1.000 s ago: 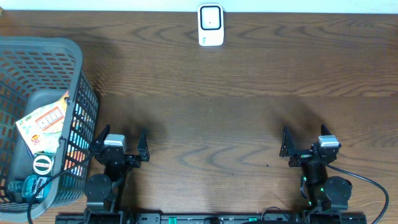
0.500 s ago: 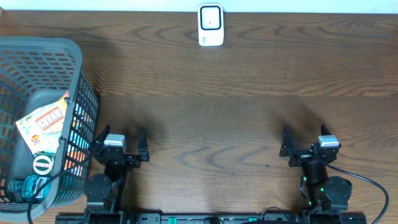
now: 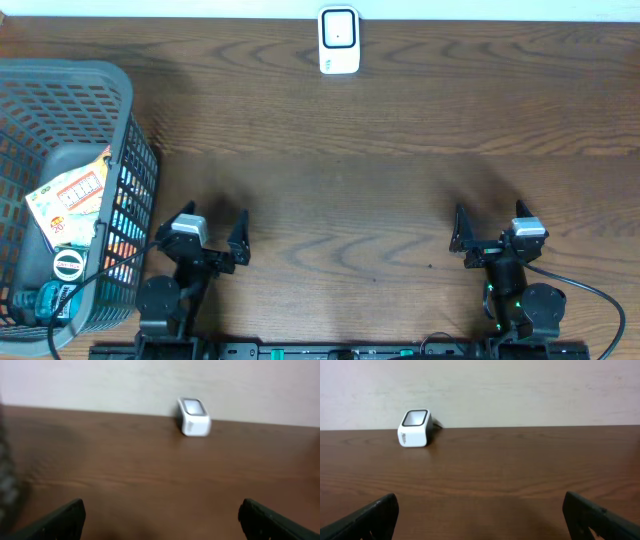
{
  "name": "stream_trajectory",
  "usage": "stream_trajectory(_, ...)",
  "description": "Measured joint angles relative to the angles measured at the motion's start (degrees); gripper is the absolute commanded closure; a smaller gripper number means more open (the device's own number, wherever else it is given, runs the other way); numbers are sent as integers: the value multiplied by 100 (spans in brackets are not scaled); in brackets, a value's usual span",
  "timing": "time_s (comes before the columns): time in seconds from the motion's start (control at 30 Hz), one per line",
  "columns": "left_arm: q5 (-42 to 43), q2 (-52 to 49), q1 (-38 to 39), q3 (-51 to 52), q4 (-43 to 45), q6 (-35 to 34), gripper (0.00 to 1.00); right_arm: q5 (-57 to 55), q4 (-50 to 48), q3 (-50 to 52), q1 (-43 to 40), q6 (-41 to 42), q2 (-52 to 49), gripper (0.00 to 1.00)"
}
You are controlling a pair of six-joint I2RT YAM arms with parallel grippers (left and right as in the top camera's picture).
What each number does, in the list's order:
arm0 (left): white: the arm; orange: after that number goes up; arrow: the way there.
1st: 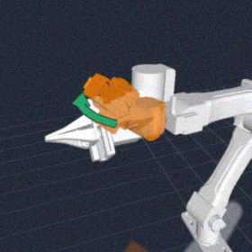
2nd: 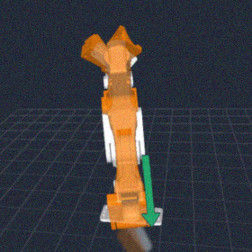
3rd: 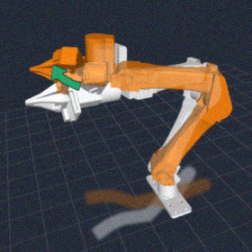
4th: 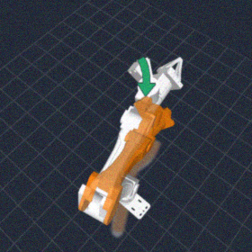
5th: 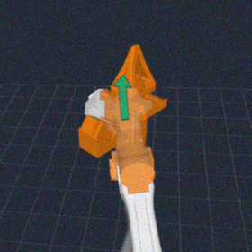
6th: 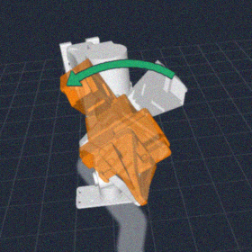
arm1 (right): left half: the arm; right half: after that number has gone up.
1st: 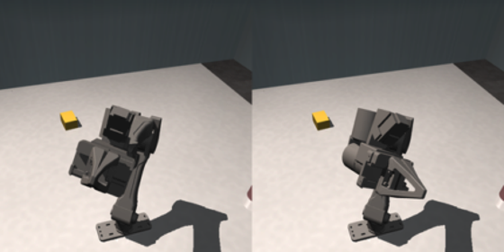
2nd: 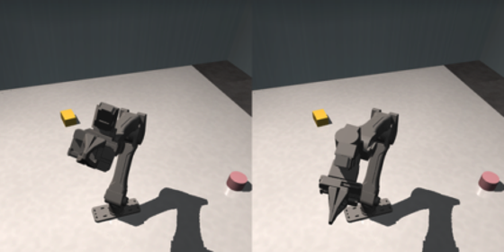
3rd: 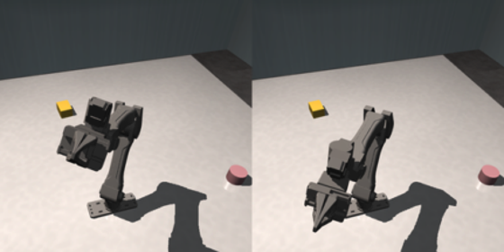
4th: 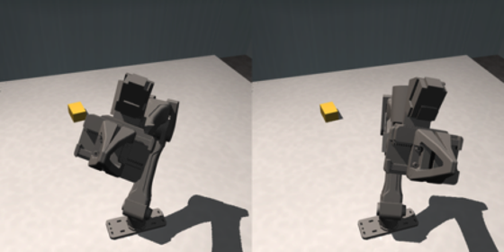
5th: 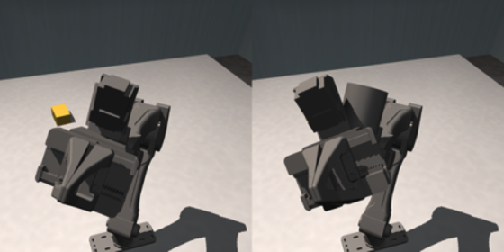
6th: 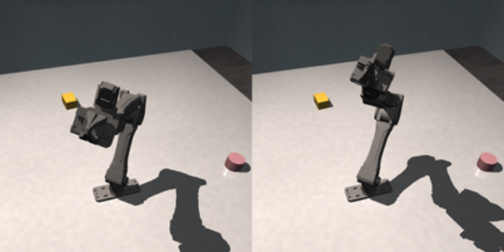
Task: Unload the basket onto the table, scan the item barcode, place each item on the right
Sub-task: 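Move the left gripper over the basket and reach down inside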
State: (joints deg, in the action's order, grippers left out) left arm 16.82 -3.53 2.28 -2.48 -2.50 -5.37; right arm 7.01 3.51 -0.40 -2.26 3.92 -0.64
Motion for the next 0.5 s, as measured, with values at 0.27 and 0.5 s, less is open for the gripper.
stream_trajectory(0.27, 938, -955, 2, -1412, -46, -216, 2, -9, 7, 0, 0, 0, 0, 1)
stream_trajectory(0.5, 1161, -2509, 2, -3587, -1373, -232, 2, -22, 4, 0, 0, 0, -2, 1)
